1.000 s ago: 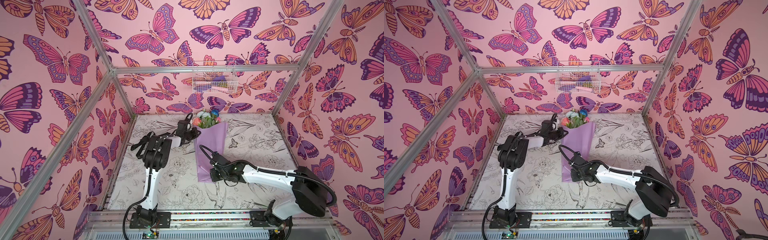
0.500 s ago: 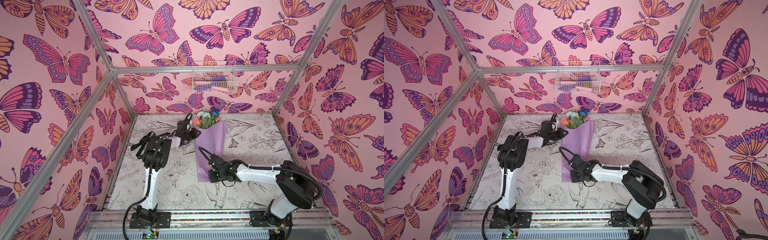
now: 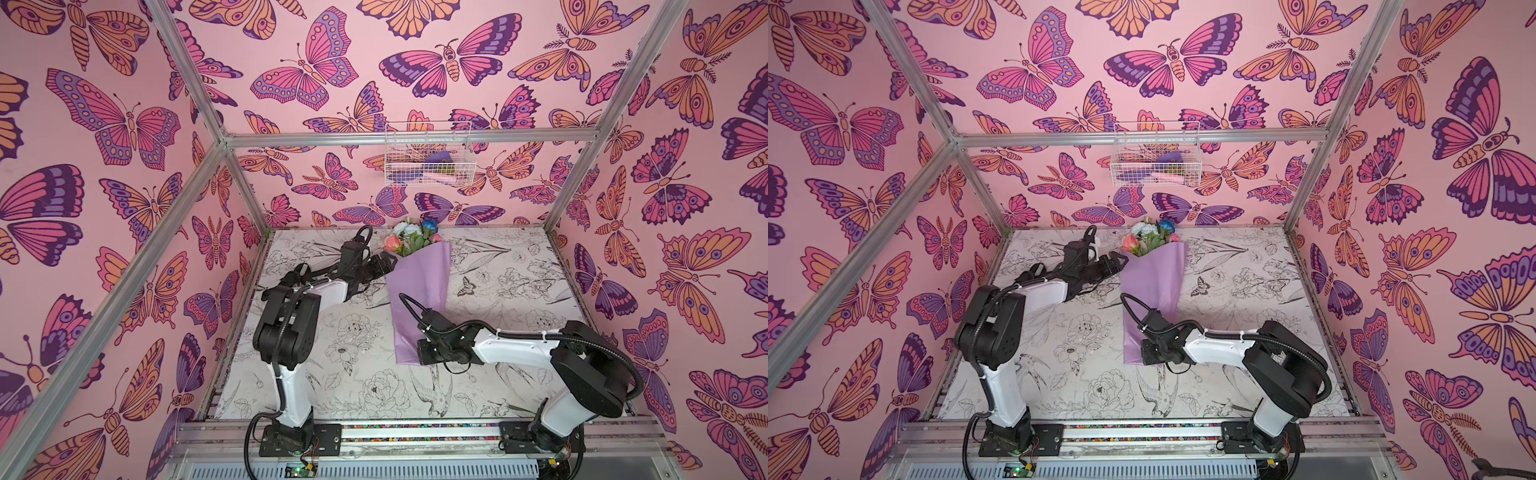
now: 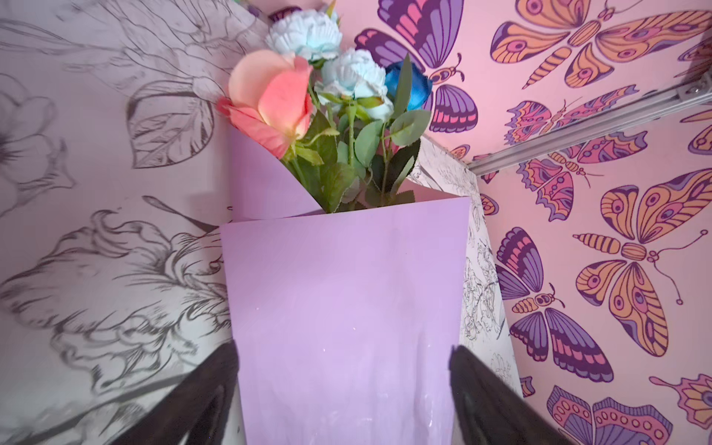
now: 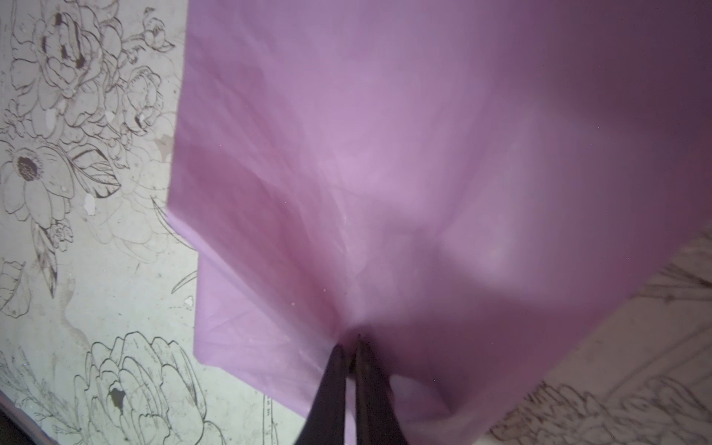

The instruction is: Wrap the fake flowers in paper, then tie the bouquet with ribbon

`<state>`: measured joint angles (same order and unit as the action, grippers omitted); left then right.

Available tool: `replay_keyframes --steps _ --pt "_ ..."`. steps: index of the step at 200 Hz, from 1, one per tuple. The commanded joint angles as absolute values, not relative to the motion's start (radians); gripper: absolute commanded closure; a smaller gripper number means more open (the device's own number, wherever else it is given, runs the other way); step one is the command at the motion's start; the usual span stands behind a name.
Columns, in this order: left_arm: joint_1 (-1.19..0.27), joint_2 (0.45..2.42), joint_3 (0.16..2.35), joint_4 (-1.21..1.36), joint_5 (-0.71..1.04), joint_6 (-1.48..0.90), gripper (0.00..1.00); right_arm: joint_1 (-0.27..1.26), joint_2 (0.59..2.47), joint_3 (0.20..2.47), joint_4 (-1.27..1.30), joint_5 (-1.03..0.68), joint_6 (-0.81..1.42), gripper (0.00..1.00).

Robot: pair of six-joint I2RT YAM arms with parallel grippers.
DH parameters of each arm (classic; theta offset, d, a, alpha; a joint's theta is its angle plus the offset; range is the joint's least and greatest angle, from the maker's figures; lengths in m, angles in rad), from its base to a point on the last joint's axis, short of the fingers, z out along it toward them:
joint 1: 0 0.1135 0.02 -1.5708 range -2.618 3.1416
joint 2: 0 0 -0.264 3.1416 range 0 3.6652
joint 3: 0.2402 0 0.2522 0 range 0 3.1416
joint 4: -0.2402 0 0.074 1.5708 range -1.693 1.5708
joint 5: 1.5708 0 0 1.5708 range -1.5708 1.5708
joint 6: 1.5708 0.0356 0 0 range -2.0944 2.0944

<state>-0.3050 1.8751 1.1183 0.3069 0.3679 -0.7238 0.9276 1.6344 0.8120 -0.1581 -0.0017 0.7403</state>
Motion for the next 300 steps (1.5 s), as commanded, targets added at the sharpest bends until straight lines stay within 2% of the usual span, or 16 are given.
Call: replay_keyframes --steps 1,34,54,75,98,143,182,204,242,285,300 --pt "-0.306 1.781 1.007 0.222 0.296 -0.742 0.24 0.919 1.636 0.791 -0.165 0.040 0.779 0.89" --pt "-0.371 1.657 0.870 0.164 0.331 -0.743 0.29 0.919 1.626 0.781 -0.148 0.070 0.808 0.89" --pt "-0.429 1.609 0.790 0.163 0.358 -0.767 0.41 0.917 1.624 0.773 -0.130 0.080 0.827 0.89" --pt "-0.489 1.569 0.726 0.164 0.386 -0.797 0.43 0.918 1.621 0.766 -0.110 0.084 0.842 0.90" --pt "-0.552 1.545 0.691 0.167 0.382 -0.837 0.44 0.918 1.616 0.762 -0.103 0.089 0.850 0.89" --pt "-0.623 1.560 0.668 0.167 0.348 -0.901 0.59 0.918 1.620 0.767 -0.101 0.081 0.848 0.90" --pt "-0.637 1.536 0.646 0.117 0.297 -0.919 0.63 0.919 1.613 0.766 -0.099 0.078 0.849 0.90" --pt "-0.644 1.504 0.641 0.057 0.256 -0.911 0.58 0.918 1.610 0.766 -0.100 0.078 0.850 0.90" --pt "-0.668 1.508 0.653 0.032 0.260 -0.908 0.57 0.918 1.610 0.765 -0.095 0.073 0.850 0.90" --pt "-0.689 1.567 0.672 0.075 0.293 -0.918 0.68 0.917 1.601 0.755 -0.085 0.070 0.851 0.90" --pt "-0.689 1.574 0.668 0.106 0.295 -0.925 0.76 0.918 1.597 0.751 -0.078 0.066 0.854 0.90"
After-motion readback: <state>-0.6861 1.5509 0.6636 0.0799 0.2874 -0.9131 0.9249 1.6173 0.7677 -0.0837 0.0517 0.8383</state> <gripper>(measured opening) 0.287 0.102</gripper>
